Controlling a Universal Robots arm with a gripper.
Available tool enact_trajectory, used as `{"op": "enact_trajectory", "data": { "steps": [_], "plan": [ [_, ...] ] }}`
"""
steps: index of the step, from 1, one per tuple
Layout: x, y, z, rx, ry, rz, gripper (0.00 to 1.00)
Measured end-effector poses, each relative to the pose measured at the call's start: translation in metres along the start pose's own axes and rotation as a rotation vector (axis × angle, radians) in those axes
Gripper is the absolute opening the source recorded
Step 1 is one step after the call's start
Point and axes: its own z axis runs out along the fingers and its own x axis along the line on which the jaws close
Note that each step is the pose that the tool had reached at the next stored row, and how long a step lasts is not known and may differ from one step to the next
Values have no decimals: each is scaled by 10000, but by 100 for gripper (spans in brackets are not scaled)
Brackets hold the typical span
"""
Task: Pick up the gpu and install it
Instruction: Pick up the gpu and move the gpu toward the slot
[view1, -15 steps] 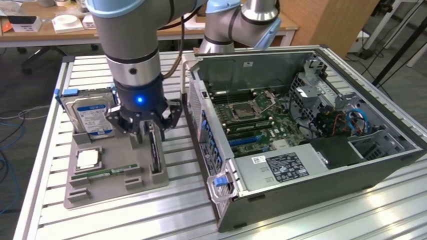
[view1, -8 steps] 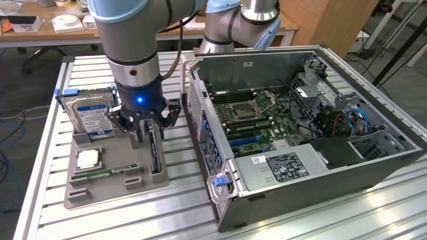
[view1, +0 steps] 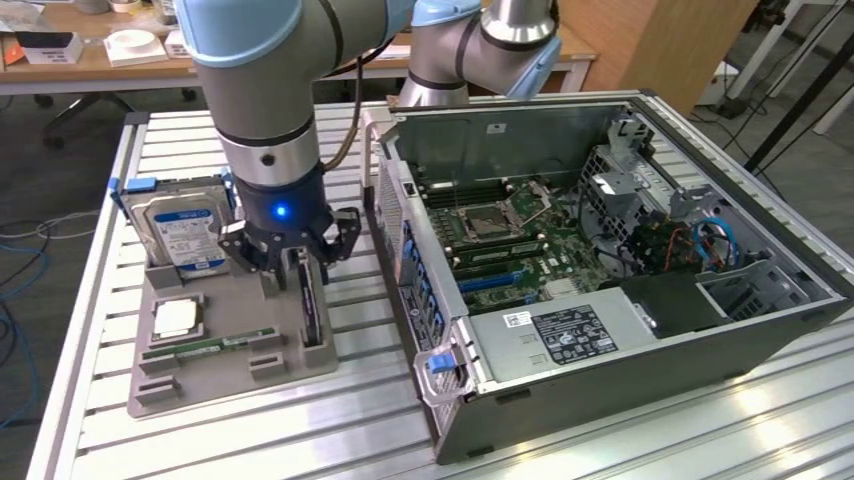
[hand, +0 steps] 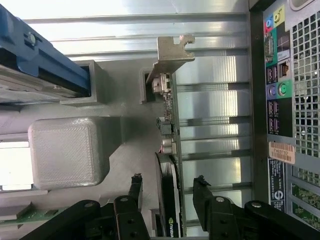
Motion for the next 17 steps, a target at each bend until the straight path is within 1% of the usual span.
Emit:
{"op": "enact_trajectory", "data": {
  "steps": [8, 10, 11, 17],
  "plan": [
    [-3, 0, 3, 0, 0, 0, 53],
    [-4, 1, 3, 0, 0, 0, 52],
    [-3, 1, 3, 0, 0, 1, 45],
    [-24, 2, 4, 0, 1, 0, 45]
  ]
}}
